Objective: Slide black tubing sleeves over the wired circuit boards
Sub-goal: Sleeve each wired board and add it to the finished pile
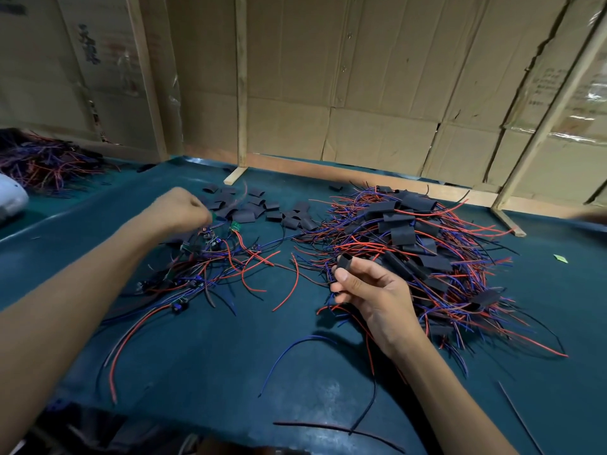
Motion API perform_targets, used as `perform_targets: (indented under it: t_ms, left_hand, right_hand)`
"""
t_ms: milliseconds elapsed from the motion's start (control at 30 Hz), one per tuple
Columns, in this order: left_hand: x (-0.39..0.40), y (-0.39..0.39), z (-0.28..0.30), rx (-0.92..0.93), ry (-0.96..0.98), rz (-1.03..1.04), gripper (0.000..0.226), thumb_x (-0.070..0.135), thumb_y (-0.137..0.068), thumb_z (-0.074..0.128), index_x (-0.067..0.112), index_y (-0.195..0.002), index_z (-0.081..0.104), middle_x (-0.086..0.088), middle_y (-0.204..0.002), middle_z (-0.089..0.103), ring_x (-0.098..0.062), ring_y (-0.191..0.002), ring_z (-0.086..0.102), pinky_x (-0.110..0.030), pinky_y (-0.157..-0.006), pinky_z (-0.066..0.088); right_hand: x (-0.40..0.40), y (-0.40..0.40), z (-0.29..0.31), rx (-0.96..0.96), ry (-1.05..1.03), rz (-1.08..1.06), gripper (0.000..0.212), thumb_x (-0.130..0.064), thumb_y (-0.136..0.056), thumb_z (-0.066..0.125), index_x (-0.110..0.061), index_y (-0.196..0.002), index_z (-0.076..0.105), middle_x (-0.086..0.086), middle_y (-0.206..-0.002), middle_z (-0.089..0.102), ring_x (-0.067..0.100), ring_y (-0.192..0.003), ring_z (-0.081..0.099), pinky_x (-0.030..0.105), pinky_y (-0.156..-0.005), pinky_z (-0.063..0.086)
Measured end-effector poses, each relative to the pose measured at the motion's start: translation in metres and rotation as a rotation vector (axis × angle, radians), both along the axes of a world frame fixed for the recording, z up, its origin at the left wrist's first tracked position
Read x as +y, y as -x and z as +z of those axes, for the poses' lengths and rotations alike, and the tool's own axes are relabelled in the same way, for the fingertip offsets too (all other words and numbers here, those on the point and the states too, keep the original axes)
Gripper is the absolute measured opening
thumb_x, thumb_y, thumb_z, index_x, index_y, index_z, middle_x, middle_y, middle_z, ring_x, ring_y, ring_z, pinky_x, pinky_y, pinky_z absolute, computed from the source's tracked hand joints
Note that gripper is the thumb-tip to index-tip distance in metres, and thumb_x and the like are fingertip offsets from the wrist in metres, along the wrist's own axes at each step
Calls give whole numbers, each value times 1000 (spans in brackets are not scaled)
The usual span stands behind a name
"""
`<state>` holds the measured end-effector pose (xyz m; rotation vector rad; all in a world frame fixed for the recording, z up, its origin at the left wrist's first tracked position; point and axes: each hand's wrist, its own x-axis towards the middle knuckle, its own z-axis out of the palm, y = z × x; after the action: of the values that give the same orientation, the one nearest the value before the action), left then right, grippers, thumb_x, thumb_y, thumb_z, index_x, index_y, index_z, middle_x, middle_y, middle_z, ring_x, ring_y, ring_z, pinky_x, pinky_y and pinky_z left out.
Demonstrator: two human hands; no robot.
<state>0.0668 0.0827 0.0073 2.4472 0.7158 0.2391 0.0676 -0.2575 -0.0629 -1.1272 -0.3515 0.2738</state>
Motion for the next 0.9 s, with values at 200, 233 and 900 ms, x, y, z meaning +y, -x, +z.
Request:
perform_targets:
  t_ms: [200, 233, 900]
  left_hand:
    - [-37, 7, 25, -678, -70, -305, 18, 19, -85, 76, 27, -98, 66, 14, -93, 68, 14, -85, 63, -2, -82, 43]
    - [-47, 9, 27, -726, -91, -391, 21, 16, -85, 76, 25, -99, 64, 12, -95, 69, 17, -88, 62, 0, -84, 42]
    - [-162, -3, -49, -705, 2031, -239, 24, 20, -106, 41, 7, -120, 56, 3, -76, 58, -7, -58, 40, -17, -47, 28]
  right_hand:
    - [-1, 0, 1, -22, -23, -35, 34, -17, -61, 89, -7, -90, 74, 14, -91, 69, 26, -72, 66, 25, -58, 53]
    - [-1, 0, 0, -31, -9, -47, 42, -17, -62, 89, -1, -96, 70, 17, -93, 69, 26, -72, 66, 25, -59, 53]
    - [8, 10, -4, -241, 287, -192, 21, -7, -79, 84, -25, -86, 76, -9, -76, 69, 13, -54, 55, 21, -53, 48]
